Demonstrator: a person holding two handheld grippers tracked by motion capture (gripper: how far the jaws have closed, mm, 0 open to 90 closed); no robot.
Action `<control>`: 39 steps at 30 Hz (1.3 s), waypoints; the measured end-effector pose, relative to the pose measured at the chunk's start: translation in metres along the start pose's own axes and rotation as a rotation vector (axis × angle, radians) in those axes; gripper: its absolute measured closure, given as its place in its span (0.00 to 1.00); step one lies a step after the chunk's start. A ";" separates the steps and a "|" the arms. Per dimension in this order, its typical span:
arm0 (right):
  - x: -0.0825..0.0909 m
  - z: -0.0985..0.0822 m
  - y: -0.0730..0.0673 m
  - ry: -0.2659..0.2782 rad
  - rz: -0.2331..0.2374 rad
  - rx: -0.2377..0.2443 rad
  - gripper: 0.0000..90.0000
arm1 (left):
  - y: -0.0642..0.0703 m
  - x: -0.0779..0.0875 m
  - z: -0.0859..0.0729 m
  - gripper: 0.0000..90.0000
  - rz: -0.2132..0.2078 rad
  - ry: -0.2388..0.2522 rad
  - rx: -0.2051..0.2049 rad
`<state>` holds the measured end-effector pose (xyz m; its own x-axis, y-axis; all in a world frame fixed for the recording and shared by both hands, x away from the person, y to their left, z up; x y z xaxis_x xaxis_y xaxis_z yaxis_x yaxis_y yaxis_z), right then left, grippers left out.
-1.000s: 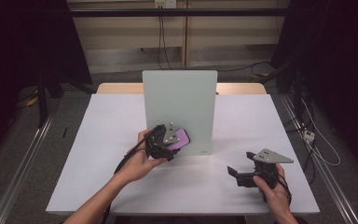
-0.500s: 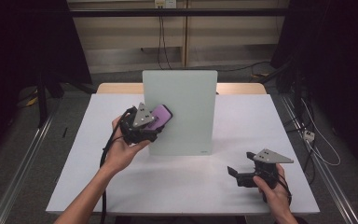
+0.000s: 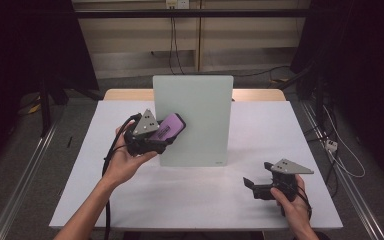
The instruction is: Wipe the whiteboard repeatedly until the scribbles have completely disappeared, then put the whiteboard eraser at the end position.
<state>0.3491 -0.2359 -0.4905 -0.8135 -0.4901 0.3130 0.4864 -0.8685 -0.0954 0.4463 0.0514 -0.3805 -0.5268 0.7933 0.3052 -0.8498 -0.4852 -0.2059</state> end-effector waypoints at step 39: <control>-0.002 0.001 0.000 0.003 0.024 0.003 0.05 | 0.039 -0.014 -0.024 0.46 -0.212 -0.151 0.080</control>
<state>0.3511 -0.2345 -0.4907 -0.8025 -0.5110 0.3079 0.5067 -0.8562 -0.1003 0.4210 0.0304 -0.4146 -0.3280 0.8193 0.4703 -0.9368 -0.3464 -0.0498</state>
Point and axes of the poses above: each handheld gripper's, and its own axes: x roughly backward along the jaws, z roughly out of its top, y roughly to its right, the point moved 9 cm from there along -x, roughly forward along the jaws, and after that the axes turned 13 degrees about y, right-handed, at the moved point
